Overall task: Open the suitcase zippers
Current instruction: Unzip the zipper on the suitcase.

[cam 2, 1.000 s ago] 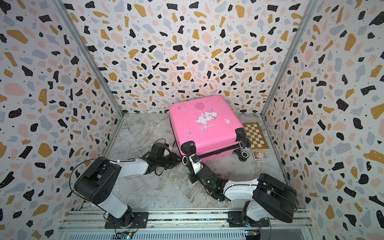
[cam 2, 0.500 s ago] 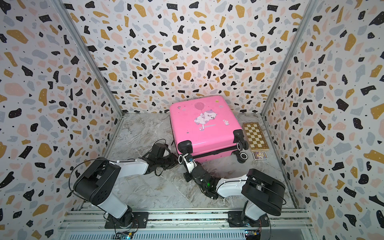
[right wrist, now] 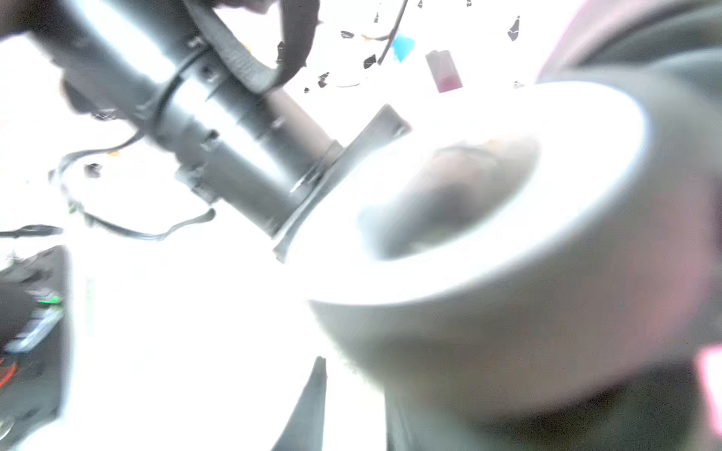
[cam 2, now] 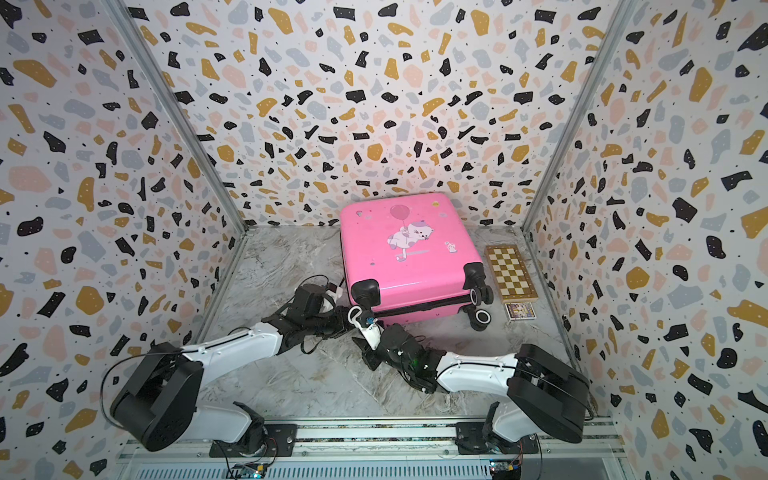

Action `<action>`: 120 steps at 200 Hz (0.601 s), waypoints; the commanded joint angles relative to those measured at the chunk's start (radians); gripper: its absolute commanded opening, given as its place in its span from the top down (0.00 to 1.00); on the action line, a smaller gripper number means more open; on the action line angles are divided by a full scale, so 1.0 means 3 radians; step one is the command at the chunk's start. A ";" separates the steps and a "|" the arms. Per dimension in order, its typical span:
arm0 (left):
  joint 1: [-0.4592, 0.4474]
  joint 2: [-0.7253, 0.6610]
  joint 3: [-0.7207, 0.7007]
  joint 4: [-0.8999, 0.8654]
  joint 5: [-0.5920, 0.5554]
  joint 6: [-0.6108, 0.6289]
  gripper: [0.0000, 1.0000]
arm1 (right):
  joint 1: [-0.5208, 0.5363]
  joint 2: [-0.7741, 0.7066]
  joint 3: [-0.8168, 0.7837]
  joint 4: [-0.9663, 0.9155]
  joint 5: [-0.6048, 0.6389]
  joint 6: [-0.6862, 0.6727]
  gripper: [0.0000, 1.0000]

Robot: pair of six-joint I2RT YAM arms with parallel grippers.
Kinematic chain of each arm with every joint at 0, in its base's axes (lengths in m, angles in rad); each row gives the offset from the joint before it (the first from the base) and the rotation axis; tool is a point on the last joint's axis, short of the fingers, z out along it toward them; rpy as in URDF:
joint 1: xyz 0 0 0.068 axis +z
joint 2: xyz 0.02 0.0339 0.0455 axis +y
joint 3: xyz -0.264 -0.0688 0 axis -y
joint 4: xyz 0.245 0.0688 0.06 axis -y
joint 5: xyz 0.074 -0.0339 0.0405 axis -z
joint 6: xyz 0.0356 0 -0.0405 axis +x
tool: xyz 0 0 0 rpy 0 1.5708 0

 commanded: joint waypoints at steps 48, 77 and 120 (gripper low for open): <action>0.0089 -0.0840 0.0202 -0.0613 -0.0359 0.0359 0.57 | -0.0151 -0.1088 -0.0111 -0.1199 0.0087 0.0188 0.41; 0.0072 -0.1063 0.0361 -0.0960 -0.0428 0.0472 0.46 | -0.0647 -0.1541 -0.0028 -0.1771 0.0061 0.0239 0.38; -0.0112 -0.1271 0.0675 -0.1398 -0.0638 0.0662 0.16 | -0.1699 -0.2016 0.0178 -0.2300 -0.0206 0.0238 0.21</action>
